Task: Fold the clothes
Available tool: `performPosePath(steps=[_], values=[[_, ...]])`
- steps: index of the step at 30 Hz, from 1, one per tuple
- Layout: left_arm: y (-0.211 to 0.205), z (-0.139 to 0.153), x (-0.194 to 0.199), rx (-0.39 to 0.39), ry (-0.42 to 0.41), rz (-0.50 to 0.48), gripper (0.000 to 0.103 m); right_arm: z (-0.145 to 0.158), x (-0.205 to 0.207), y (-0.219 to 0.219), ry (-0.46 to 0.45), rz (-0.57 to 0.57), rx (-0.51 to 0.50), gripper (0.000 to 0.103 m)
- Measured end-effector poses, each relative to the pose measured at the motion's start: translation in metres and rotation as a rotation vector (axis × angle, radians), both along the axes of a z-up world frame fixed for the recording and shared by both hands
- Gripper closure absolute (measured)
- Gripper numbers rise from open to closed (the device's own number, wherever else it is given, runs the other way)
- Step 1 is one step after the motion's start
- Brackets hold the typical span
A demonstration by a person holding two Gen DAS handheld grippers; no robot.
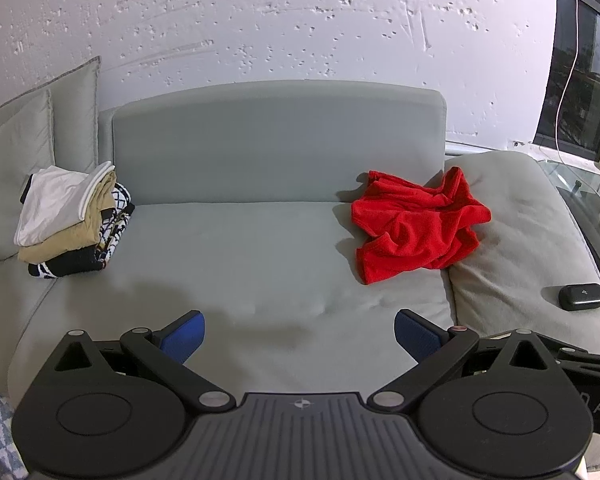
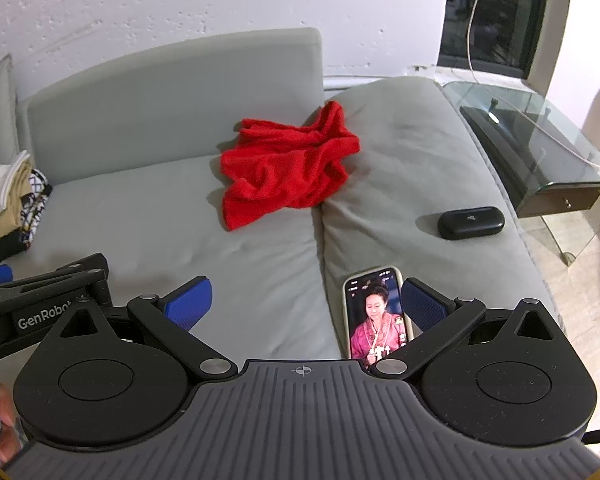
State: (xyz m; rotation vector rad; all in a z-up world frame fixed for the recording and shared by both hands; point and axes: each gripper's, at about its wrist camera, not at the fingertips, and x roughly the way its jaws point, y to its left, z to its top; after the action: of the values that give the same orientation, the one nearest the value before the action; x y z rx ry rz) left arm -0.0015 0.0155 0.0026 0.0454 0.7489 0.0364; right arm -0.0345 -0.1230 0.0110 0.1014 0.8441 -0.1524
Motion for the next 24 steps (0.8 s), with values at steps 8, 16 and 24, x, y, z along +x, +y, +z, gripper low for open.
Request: performPosePath(steps=[8,16,24], values=[[-0.001,-0.001,-0.002,0.007,-0.007,-0.001,0.002,0.011,-0.007,0.003,-0.005,0.000,0.005,0.000],[0.000,-0.002,-0.003,0.005,-0.007,-0.002,0.002,0.001,-0.002,-0.001,0.013,-0.004,-0.008,0.000],[0.002,-0.012,0.000,0.001,0.016,0.001,0.002,-0.006,0.002,-0.002,0.026,-0.004,-0.001,0.000]])
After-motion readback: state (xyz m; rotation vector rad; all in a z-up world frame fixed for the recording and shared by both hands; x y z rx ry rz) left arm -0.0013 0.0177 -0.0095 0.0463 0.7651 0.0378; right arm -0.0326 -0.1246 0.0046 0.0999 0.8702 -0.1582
